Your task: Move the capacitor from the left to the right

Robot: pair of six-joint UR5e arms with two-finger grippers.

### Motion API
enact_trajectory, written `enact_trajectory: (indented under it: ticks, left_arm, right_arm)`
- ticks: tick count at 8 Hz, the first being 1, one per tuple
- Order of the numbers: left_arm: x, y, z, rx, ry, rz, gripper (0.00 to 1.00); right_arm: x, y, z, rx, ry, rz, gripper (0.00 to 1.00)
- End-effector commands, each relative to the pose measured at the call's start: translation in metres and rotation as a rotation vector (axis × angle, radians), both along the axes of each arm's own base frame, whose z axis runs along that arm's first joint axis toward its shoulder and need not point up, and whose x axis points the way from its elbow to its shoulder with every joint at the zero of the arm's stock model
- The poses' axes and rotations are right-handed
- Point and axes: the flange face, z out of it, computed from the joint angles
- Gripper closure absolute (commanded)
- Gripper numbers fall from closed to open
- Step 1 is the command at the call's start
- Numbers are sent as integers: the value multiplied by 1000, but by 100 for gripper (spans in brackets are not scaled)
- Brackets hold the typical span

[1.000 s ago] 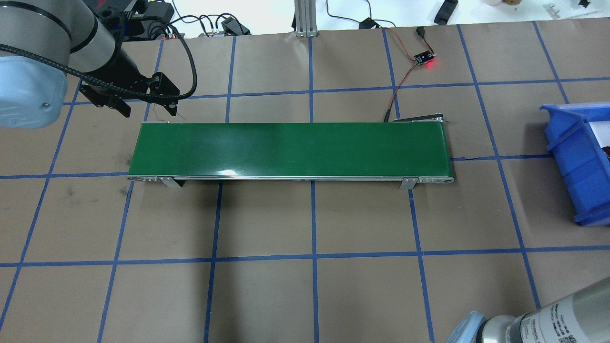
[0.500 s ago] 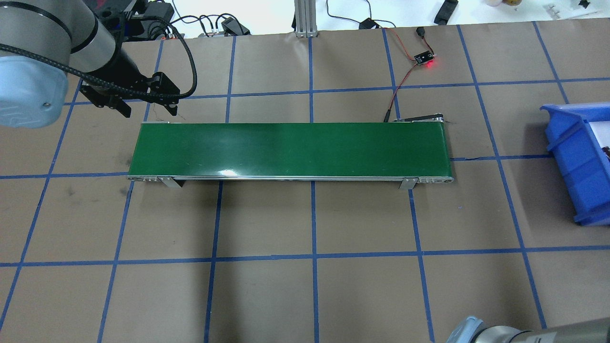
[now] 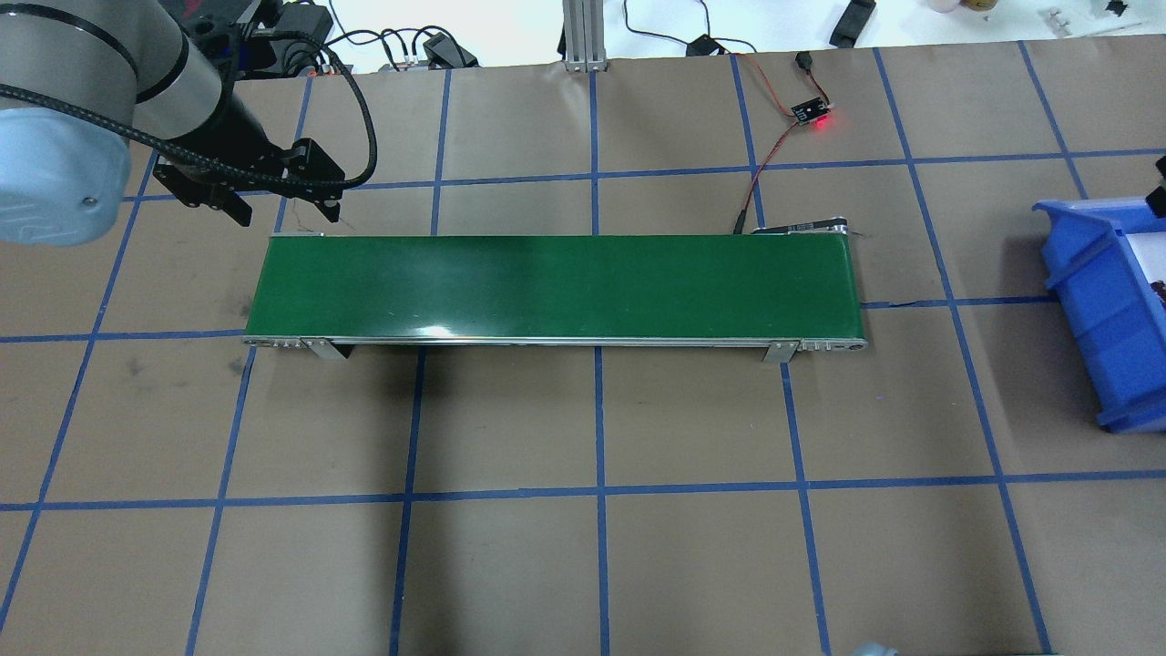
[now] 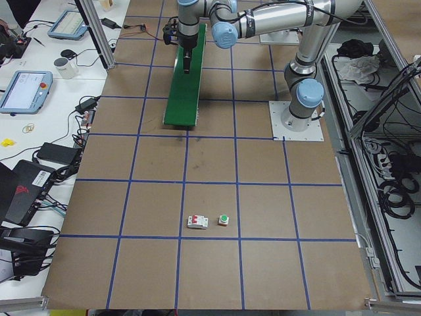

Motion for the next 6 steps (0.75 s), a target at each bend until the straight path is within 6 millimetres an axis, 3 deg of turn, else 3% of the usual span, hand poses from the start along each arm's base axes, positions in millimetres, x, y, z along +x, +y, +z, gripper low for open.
enact_trajectory:
  ticks: [1, 4, 5, 6]
  left_arm:
    - [0, 0, -2, 4, 1, 0, 0]
    - [-5, -3, -12, 30, 40, 10, 0]
    - [-7, 5, -3, 23, 41, 17, 0]
    - [-6, -4, -20, 51, 53, 28, 0]
  right_arm:
    - [120, 17, 29, 4, 1, -33, 0]
    - [217, 20, 23, 7, -9, -86, 0]
    - [246, 24, 21, 4, -6, -65, 0]
    - [255, 18, 8, 29, -7, -53, 0]
